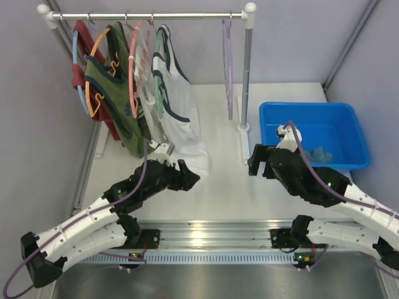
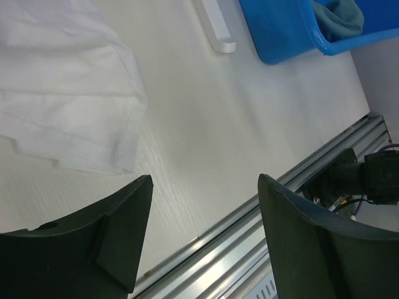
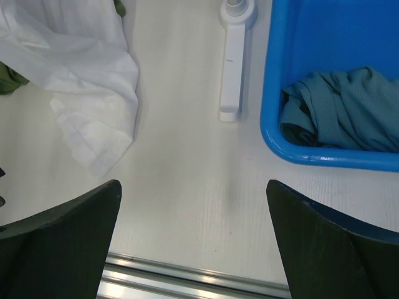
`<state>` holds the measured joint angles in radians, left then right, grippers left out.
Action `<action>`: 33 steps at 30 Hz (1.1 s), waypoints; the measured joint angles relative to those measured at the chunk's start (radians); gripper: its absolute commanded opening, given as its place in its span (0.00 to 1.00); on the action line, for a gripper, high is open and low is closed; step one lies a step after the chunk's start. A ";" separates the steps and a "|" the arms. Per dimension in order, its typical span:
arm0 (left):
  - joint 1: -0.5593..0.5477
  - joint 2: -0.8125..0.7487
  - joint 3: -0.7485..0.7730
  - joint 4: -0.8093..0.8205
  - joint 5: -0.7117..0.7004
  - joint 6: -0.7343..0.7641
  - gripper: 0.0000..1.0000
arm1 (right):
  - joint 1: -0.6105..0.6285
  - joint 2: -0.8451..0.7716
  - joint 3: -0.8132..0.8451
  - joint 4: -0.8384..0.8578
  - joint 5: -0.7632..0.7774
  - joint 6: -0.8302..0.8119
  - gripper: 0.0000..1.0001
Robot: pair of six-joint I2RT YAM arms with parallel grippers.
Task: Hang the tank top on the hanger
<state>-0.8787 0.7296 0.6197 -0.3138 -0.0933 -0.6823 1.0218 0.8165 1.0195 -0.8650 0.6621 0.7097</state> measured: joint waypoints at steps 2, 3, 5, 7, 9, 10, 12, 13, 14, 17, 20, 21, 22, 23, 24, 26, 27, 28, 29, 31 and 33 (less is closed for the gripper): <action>0.000 0.000 0.000 0.000 0.007 0.000 0.73 | -0.003 0.002 0.015 -0.010 0.002 0.001 1.00; 0.000 -0.001 0.000 0.000 0.011 0.000 0.73 | -0.003 0.002 0.024 -0.014 0.003 0.002 1.00; 0.000 -0.001 0.000 0.000 0.016 0.001 0.73 | -0.004 0.005 0.051 -0.026 0.003 0.007 1.00; 0.000 -0.001 0.000 -0.001 0.019 0.002 0.74 | -0.005 0.023 0.082 -0.039 0.003 0.008 1.00; 0.000 -0.001 0.000 0.000 0.023 0.005 0.74 | -0.022 0.057 0.122 -0.059 0.000 0.006 1.00; 0.000 -0.001 0.000 -0.001 0.027 0.007 0.74 | -0.039 0.078 0.142 -0.065 -0.003 0.005 1.00; 0.000 0.002 0.002 0.000 0.037 0.013 0.74 | -0.129 0.144 0.201 -0.087 -0.045 -0.013 1.00; 0.000 0.004 0.005 -0.001 0.043 0.017 0.74 | -0.183 0.177 0.227 -0.087 -0.069 -0.026 1.00; 0.000 0.011 0.011 -0.001 0.050 0.022 0.74 | -0.241 0.209 0.248 -0.084 -0.087 -0.039 1.00; 0.000 0.041 0.037 -0.002 0.059 0.031 0.73 | -0.513 0.304 0.304 -0.086 -0.204 -0.101 1.00; 0.000 0.068 0.061 -0.002 0.071 0.035 0.73 | -0.777 0.374 0.339 -0.086 -0.285 -0.147 1.00; 0.000 0.073 0.065 -0.003 0.074 0.036 0.73 | -0.873 0.400 0.345 -0.085 -0.312 -0.163 1.00; 0.000 0.075 0.066 -0.003 0.075 0.037 0.73 | -0.938 0.421 0.346 -0.088 -0.328 -0.173 1.00; 0.000 0.076 0.067 -0.004 0.077 0.038 0.74 | -0.990 0.437 0.346 -0.090 -0.341 -0.180 1.00; 0.000 0.076 0.067 -0.005 0.080 0.038 0.74 | -1.047 0.462 0.345 -0.092 -0.361 -0.192 1.00; 0.000 0.075 0.067 -0.004 0.090 0.039 0.74 | -1.133 0.498 0.331 -0.084 -0.394 -0.206 1.00; 0.000 0.075 0.067 -0.004 0.097 0.039 0.74 | -1.173 0.514 0.313 -0.077 -0.418 -0.214 1.00; 0.000 0.075 0.067 -0.004 0.102 0.039 0.74 | -1.198 0.526 0.300 -0.076 -0.434 -0.220 1.00; 0.000 0.075 0.067 -0.004 0.105 0.039 0.74 | -1.227 0.544 0.288 -0.079 -0.450 -0.225 1.00; 0.000 0.075 0.067 -0.004 0.110 0.039 0.74 | -1.258 0.585 0.283 -0.077 -0.465 -0.233 1.00; 0.000 0.074 0.067 -0.004 0.114 0.039 0.74 | -1.275 0.628 0.283 -0.069 -0.475 -0.240 1.00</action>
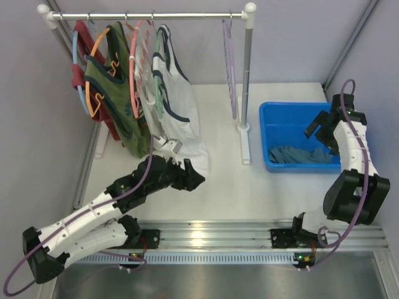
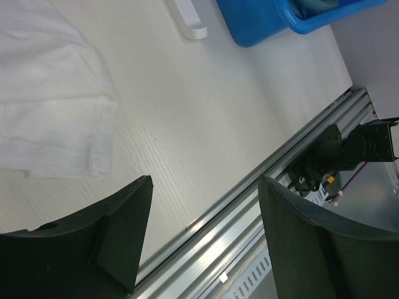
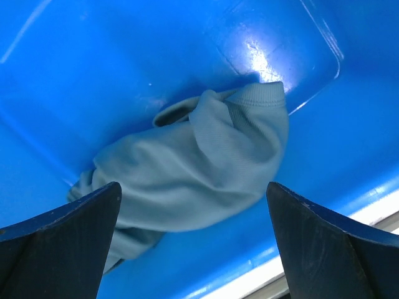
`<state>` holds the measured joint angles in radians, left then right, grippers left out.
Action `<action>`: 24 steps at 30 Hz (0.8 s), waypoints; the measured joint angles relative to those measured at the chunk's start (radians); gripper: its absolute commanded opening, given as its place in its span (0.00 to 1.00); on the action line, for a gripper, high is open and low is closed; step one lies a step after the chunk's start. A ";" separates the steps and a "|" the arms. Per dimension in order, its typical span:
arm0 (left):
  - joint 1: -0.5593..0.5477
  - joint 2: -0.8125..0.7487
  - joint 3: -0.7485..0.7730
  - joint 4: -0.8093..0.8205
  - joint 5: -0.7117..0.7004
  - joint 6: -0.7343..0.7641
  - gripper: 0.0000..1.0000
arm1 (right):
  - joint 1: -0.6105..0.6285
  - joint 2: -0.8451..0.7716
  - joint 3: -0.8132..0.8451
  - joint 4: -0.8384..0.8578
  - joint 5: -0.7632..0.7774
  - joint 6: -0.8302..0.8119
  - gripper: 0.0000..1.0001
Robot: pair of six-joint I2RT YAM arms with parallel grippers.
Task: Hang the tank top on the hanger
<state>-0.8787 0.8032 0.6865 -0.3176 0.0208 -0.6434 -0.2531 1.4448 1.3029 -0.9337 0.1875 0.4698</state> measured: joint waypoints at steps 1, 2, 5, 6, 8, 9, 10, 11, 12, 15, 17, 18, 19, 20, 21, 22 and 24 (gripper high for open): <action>0.000 -0.002 0.000 0.000 0.002 0.000 0.74 | -0.005 0.026 0.000 0.006 -0.005 -0.004 1.00; 0.000 -0.003 0.000 0.001 0.003 0.000 0.74 | -0.007 0.045 0.000 0.010 -0.007 -0.007 1.00; 0.000 -0.008 0.000 0.002 0.008 0.000 0.74 | -0.012 0.098 -0.001 0.021 -0.010 -0.016 1.00; 0.000 -0.008 0.000 0.003 0.008 0.000 0.74 | -0.014 0.112 -0.003 0.028 -0.010 -0.019 1.00; 0.000 -0.009 0.000 0.003 0.008 0.000 0.74 | -0.017 0.129 -0.013 0.044 -0.014 -0.026 1.00; 0.000 -0.009 0.000 0.003 0.008 0.000 0.74 | -0.019 0.138 -0.019 0.053 -0.017 -0.029 1.00; 0.000 -0.010 -0.002 0.005 0.008 0.000 0.74 | -0.020 0.150 -0.023 0.061 -0.019 -0.032 1.00; 0.000 -0.010 -0.005 0.008 0.008 0.000 0.74 | -0.020 0.164 -0.031 0.075 -0.022 -0.033 1.00; 0.000 -0.010 -0.008 0.010 0.008 0.000 0.74 | -0.020 0.174 -0.036 0.083 -0.024 -0.033 1.00; 0.000 -0.010 -0.022 0.020 0.008 0.000 0.74 | -0.021 0.212 -0.060 0.110 -0.038 -0.032 0.95; 0.000 -0.010 -0.031 0.023 0.008 -0.001 0.74 | -0.021 0.241 -0.074 0.124 -0.054 -0.029 0.88; 0.000 -0.010 -0.035 0.024 0.008 -0.001 0.74 | -0.021 0.248 -0.076 0.127 -0.055 -0.029 0.85; 0.000 -0.010 -0.038 0.025 0.008 0.000 0.74 | -0.021 0.256 -0.080 0.131 -0.059 -0.027 0.74; 0.000 -0.010 -0.040 0.026 0.008 0.000 0.74 | -0.021 0.262 -0.080 0.132 -0.059 -0.028 0.67; 0.000 -0.010 -0.041 0.026 0.008 0.000 0.74 | -0.021 0.266 -0.080 0.135 -0.062 -0.025 0.58; 0.000 -0.010 -0.042 0.026 0.008 0.000 0.74 | -0.021 0.266 -0.080 0.139 -0.063 -0.025 0.39; 0.000 -0.010 -0.042 0.027 0.008 0.000 0.74 | -0.021 0.266 -0.080 0.145 -0.066 -0.024 0.20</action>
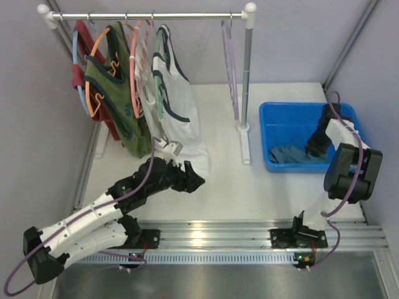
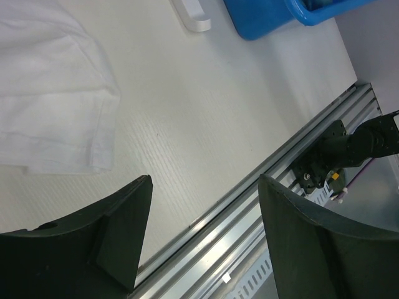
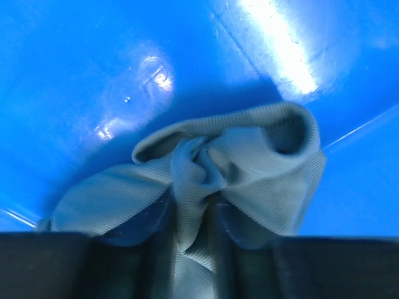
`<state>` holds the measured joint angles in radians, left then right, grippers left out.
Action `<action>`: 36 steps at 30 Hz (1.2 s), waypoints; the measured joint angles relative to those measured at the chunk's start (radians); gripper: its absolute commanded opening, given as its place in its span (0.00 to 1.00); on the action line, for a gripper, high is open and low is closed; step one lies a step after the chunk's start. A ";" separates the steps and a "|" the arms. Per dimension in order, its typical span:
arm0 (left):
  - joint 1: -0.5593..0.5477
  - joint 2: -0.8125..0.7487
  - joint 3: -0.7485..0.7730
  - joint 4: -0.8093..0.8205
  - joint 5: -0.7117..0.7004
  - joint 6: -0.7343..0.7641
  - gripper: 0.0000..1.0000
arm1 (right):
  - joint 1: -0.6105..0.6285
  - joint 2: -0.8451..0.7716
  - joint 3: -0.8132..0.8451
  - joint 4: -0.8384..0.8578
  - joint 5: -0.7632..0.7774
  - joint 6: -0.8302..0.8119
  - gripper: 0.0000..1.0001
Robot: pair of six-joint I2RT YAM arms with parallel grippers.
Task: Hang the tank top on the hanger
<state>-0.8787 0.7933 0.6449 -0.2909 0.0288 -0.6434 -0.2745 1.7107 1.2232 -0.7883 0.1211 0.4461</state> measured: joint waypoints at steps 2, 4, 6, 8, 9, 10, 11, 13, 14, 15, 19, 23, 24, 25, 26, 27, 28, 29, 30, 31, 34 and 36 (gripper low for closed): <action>0.000 0.000 0.000 0.000 0.000 0.001 0.74 | -0.001 0.000 0.002 0.000 -0.003 -0.001 0.00; 0.000 -0.001 0.000 0.000 0.000 0.003 0.74 | -0.001 -0.003 0.013 -0.013 -0.005 0.005 0.00; 0.000 -0.005 0.000 0.000 0.000 0.006 0.74 | -0.002 -0.012 0.039 -0.037 -0.011 0.002 0.00; 0.000 -0.011 0.000 0.000 0.000 0.010 0.74 | -0.002 -0.034 0.082 -0.069 -0.015 0.000 0.00; 0.000 -0.013 0.000 0.001 0.000 0.011 0.74 | -0.002 -0.054 0.114 -0.085 -0.018 -0.001 0.00; 0.000 -0.013 0.000 0.001 0.000 0.014 0.74 | -0.002 -0.073 0.145 -0.101 -0.020 -0.001 0.00; 0.000 -0.013 0.000 0.001 -0.001 0.016 0.74 | -0.002 -0.091 0.184 -0.121 -0.023 -0.001 0.00; 0.000 -0.013 0.001 0.001 -0.001 0.020 0.74 | -0.002 -0.129 0.267 -0.147 -0.030 -0.002 0.00; 0.000 -0.013 0.002 0.000 -0.001 0.022 0.74 | -0.002 -0.148 0.313 -0.164 -0.033 -0.002 0.00; 0.000 -0.013 0.003 0.000 -0.002 0.024 0.74 | -0.002 -0.167 0.354 -0.175 -0.039 -0.002 0.00; 0.000 -0.013 0.010 0.000 -0.006 0.033 0.74 | -0.002 -0.225 0.495 -0.227 -0.065 -0.005 0.00; 0.000 -0.013 0.010 0.000 -0.008 0.038 0.74 | -0.002 -0.244 0.607 -0.292 -0.110 -0.005 0.00; 0.000 -0.013 0.010 0.000 -0.008 0.040 0.74 | -0.002 -0.245 0.637 -0.307 -0.124 -0.005 0.00; 0.000 -0.013 0.011 0.000 -0.008 0.041 0.74 | -0.001 -0.245 0.671 -0.324 -0.142 -0.005 0.00; 0.000 -0.013 0.012 0.000 -0.009 0.043 0.74 | -0.001 -0.244 0.711 -0.341 -0.164 -0.001 0.00; 0.000 -0.013 0.014 0.000 -0.009 0.044 0.74 | 0.000 -0.245 0.738 -0.348 -0.182 0.001 0.00; 0.000 -0.013 0.018 -0.001 -0.010 0.045 0.74 | 0.002 -0.245 0.783 -0.364 -0.211 0.004 0.00; 0.000 -0.013 0.022 -0.001 -0.010 0.046 0.74 | 0.002 -0.244 0.829 -0.372 -0.242 0.010 0.00; 0.000 -0.013 0.027 -0.001 -0.011 0.048 0.74 | 0.003 -0.244 0.876 -0.381 -0.278 0.020 0.00; 0.000 -0.013 0.032 0.000 -0.011 0.050 0.74 | 0.004 -0.244 0.921 -0.387 -0.309 0.027 0.00; 0.000 -0.014 0.046 -0.001 -0.011 0.058 0.74 | 0.004 -0.248 1.051 -0.379 -0.415 0.071 0.00; 0.000 -0.019 0.051 -0.002 -0.011 0.064 0.74 | 0.004 -0.268 1.090 -0.351 -0.498 0.117 0.00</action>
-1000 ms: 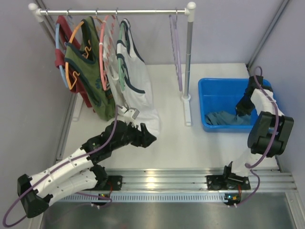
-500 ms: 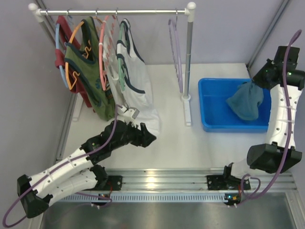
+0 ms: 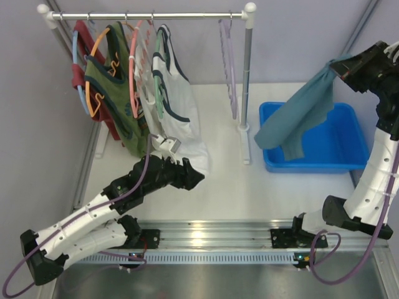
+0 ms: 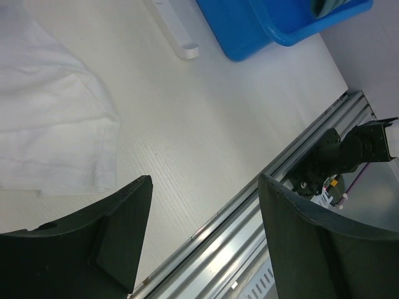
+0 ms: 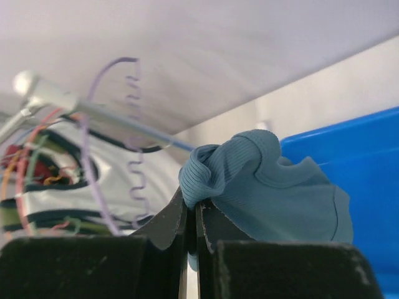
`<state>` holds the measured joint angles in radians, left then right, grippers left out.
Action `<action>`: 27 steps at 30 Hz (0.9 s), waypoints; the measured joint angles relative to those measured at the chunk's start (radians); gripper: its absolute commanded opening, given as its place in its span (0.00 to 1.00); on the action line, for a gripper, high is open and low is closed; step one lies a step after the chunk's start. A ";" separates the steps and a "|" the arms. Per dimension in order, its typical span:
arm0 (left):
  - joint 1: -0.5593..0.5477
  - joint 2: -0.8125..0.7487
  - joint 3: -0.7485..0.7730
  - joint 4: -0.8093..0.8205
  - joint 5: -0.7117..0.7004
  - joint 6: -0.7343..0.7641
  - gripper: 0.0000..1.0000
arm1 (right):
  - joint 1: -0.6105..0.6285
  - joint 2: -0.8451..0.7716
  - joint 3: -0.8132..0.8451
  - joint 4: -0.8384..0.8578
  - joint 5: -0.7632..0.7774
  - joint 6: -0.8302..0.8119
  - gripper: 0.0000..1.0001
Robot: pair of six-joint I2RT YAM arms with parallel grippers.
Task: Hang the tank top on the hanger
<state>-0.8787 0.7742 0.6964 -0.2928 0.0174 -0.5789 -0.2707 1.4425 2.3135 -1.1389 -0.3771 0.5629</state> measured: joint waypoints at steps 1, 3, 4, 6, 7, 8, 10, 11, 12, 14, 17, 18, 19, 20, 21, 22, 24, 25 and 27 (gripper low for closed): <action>0.000 -0.003 0.003 0.000 0.000 0.003 0.74 | 0.000 -0.018 0.000 0.020 -0.042 0.026 0.00; 0.000 -0.011 0.006 -0.002 0.000 0.006 0.74 | 0.000 -0.048 -0.003 0.052 -0.112 0.078 0.00; 0.000 -0.014 0.008 -0.003 0.000 0.006 0.74 | 0.000 -0.061 -0.003 0.069 -0.146 0.103 0.00; 0.000 -0.021 0.009 -0.004 0.000 0.007 0.74 | 0.002 -0.093 -0.020 0.121 -0.214 0.161 0.00; 0.000 -0.024 0.009 -0.005 0.000 0.007 0.74 | 0.008 -0.109 -0.035 0.152 -0.242 0.188 0.00; 0.000 -0.027 0.009 -0.006 0.000 0.007 0.74 | 0.014 -0.126 -0.050 0.176 -0.263 0.209 0.00; 0.000 -0.032 0.009 -0.007 0.000 0.007 0.75 | 0.043 -0.158 -0.078 0.211 -0.294 0.245 0.00; 0.000 -0.035 0.009 -0.007 -0.001 0.007 0.75 | 0.061 -0.172 -0.090 0.219 -0.299 0.252 0.00; 0.000 -0.039 0.009 -0.006 -0.001 0.007 0.75 | 0.082 -0.185 -0.102 0.220 -0.298 0.254 0.00; 0.000 -0.050 0.009 -0.005 -0.003 0.006 0.76 | 0.153 -0.219 -0.139 0.222 -0.276 0.253 0.00; 0.000 -0.066 0.009 -0.003 -0.003 0.007 0.77 | 0.324 -0.270 -0.226 0.224 -0.193 0.243 0.00; 0.000 -0.071 0.009 0.000 -0.003 0.006 0.77 | 0.377 -0.285 -0.258 0.226 -0.159 0.240 0.00; 0.000 -0.077 0.009 0.002 -0.003 0.006 0.78 | 0.433 -0.298 -0.294 0.224 -0.128 0.235 0.00; 0.000 -0.083 0.009 0.003 -0.003 0.006 0.78 | 0.483 -0.311 -0.331 0.224 -0.082 0.233 0.00; 0.000 -0.090 0.009 0.003 -0.003 0.006 0.78 | 0.542 -0.322 -0.365 0.223 -0.030 0.232 0.00; 0.000 -0.097 0.009 0.003 -0.003 0.006 0.78 | 0.609 -0.329 -0.395 0.222 0.020 0.231 0.00; 0.000 -0.116 0.009 0.003 -0.013 0.006 0.78 | 0.731 -0.330 -0.446 0.219 0.126 0.230 0.00; 0.000 -0.126 0.009 0.003 -0.021 0.005 0.78 | 0.807 -0.329 -0.478 0.222 0.186 0.231 0.00; 0.000 -0.155 0.009 0.000 -0.048 0.005 0.79 | 0.905 -0.326 -0.563 0.239 0.298 0.233 0.00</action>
<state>-0.8787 0.6189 0.7052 -0.2932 -0.0307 -0.5743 0.6346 1.1164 1.7508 -0.9001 -0.0788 0.7963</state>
